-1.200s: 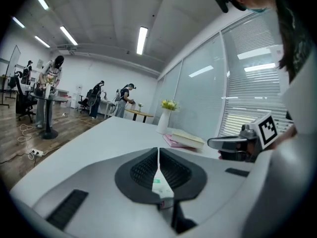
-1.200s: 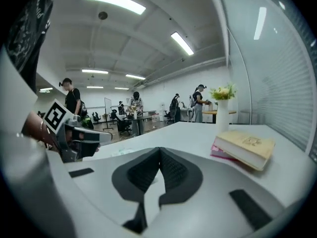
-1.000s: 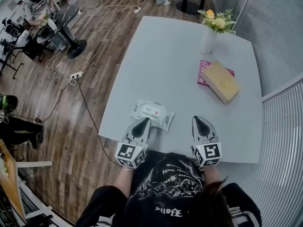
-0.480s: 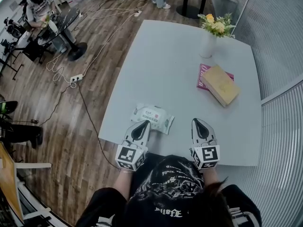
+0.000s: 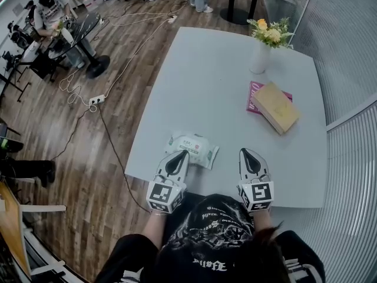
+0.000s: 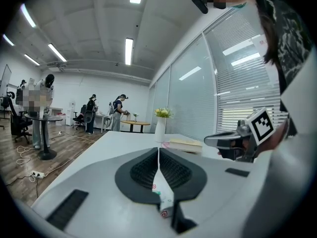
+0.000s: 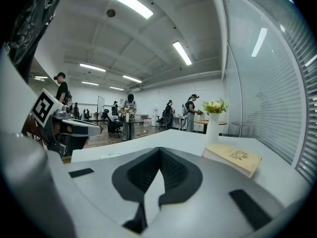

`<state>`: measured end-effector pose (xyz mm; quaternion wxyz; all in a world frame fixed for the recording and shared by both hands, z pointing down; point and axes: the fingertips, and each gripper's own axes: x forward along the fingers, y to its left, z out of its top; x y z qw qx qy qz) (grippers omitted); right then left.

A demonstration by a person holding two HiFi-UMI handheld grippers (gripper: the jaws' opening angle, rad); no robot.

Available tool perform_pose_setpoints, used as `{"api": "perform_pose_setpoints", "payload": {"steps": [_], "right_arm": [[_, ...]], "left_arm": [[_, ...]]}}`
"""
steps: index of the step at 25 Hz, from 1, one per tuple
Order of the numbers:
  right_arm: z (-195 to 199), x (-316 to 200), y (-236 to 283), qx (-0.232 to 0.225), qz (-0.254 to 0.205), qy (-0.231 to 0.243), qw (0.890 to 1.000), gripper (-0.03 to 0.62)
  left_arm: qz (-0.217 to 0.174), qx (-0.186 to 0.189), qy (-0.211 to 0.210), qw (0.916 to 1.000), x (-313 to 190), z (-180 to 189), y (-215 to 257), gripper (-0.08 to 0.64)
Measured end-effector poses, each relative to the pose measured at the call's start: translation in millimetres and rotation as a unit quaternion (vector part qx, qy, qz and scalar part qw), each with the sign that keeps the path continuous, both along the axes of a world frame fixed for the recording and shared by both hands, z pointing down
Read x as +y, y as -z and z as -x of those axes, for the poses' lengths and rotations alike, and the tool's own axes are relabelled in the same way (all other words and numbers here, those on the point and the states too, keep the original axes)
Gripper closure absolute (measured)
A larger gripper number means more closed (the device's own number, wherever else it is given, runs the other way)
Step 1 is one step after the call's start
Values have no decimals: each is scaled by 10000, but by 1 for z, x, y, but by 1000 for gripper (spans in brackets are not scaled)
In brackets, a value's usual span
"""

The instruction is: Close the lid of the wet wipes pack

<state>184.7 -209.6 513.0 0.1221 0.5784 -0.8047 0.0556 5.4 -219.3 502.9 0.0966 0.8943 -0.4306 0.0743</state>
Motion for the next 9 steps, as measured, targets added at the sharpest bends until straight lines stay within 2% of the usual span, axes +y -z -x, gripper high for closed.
{"api": "perform_pose_setpoints", "payload": {"steps": [9], "right_arm": [[-6, 7, -5, 53, 82, -92, 9999, 594]], "left_arm": [[-26, 20, -6, 10000, 1, 0, 0, 548]]}}
